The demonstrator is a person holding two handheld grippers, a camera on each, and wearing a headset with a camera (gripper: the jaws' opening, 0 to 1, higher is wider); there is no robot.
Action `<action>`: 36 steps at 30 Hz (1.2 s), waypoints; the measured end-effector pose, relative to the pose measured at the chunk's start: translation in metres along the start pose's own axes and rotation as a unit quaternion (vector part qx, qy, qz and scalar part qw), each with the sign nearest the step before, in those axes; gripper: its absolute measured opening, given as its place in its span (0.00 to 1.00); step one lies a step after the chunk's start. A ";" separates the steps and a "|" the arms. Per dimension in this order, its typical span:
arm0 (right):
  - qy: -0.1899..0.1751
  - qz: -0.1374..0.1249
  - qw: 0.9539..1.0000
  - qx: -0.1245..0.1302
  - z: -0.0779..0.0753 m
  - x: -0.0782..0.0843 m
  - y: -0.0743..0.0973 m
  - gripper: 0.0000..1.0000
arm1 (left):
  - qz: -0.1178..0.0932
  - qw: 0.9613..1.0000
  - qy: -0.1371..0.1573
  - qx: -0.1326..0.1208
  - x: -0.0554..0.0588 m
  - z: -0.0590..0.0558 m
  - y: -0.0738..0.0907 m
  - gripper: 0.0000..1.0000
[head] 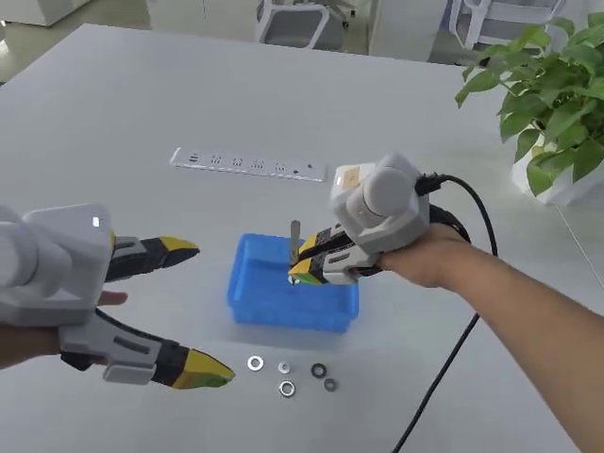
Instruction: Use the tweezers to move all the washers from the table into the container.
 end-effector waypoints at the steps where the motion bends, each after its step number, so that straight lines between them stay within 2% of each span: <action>1: 0.000 0.002 1.000 0.003 -0.002 0.002 -0.001 0.09 | 0.001 1.000 0.000 0.000 0.000 0.000 0.000 0.99; 11: -0.017 -0.005 1.000 0.013 -0.015 0.018 -0.013 0.09 | 0.005 1.000 0.005 0.003 0.003 0.005 -0.005 0.99; 21: -0.025 -0.005 1.000 0.012 -0.016 0.030 -0.028 0.09 | 0.006 1.000 -0.002 0.007 -0.001 0.016 -0.016 0.99; 23: -0.027 -0.003 1.000 0.009 -0.015 0.032 -0.031 0.09 | 0.006 1.000 -0.005 0.006 -0.003 0.018 -0.019 0.97; 26: -0.031 -0.003 0.999 0.007 -0.014 0.034 -0.033 0.09 | 0.007 1.000 -0.014 0.008 -0.008 0.023 -0.025 0.89; 31: -0.027 0.005 1.000 0.003 -0.012 0.037 -0.036 0.09 | 0.002 1.000 -0.026 0.007 -0.016 0.031 -0.036 0.84; 36: -0.023 0.005 1.000 0.001 -0.011 0.039 -0.037 0.09 | 0.008 0.999 -0.047 0.021 -0.023 0.035 -0.050 0.76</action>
Point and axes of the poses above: the centre of the closed fingertips' face, and the gripper's own axes: y roughly backward along the fingers, z roughly to its left, x roughly out of its underside, the point moved 10 cm from there along y, roughly backward along the fingers, and after that the axes turned 8 degrees about -x, right-handed, at the moved point
